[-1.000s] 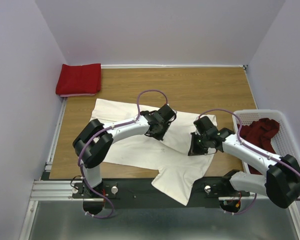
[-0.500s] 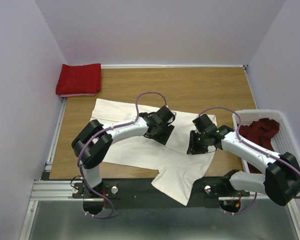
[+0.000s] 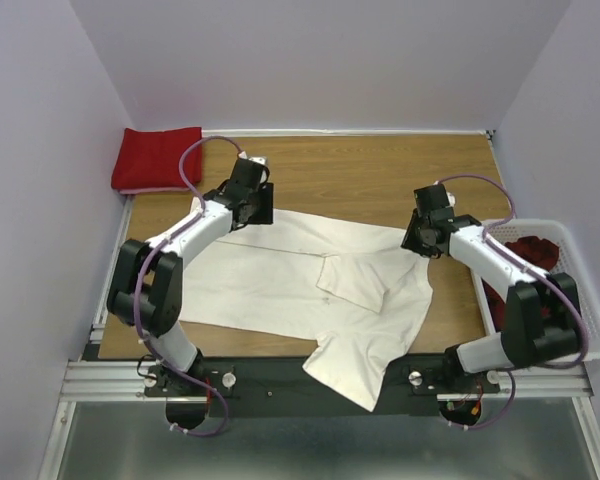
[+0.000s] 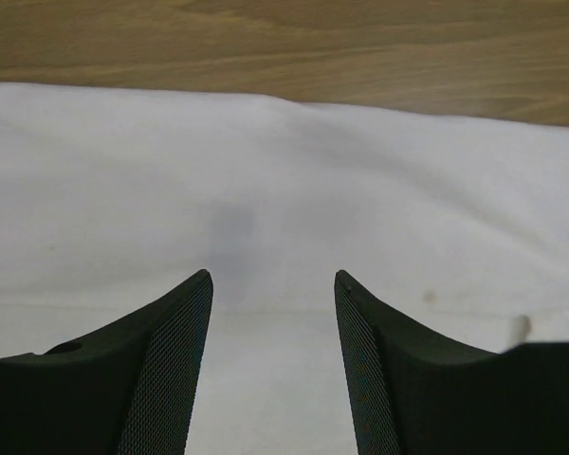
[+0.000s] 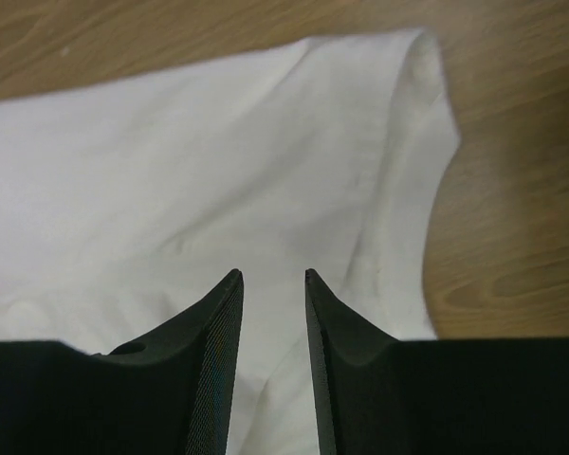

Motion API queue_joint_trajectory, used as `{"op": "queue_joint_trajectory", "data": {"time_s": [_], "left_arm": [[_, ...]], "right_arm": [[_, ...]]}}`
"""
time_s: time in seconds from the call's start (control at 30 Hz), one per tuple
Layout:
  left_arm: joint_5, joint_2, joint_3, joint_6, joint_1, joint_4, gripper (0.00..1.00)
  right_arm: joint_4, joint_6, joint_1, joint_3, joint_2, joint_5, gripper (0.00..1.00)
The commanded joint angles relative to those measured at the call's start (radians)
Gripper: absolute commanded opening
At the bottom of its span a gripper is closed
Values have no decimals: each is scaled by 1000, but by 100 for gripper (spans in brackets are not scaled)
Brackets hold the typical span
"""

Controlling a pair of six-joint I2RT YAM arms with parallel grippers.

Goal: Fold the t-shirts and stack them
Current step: Fold the tshirt

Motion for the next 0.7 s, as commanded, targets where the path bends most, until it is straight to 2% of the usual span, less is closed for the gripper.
{"op": "queue_joint_trajectory", "data": {"time_s": [0.0,0.2,0.4,0.67], "left_arm": [[-10,122,25,59,83,29,62],[25,255,60,64,178,55,61],[68,315,75,50,258,60,61],[142,416,196,24,317,49,61]], "right_arm": [[126,-44,-83,49,115,23,39],[203,-45,-185,89,294,-26,38],[228,-44,-255,131,422,-28,38],[223,-56,-275,389,653,12,38]]}}
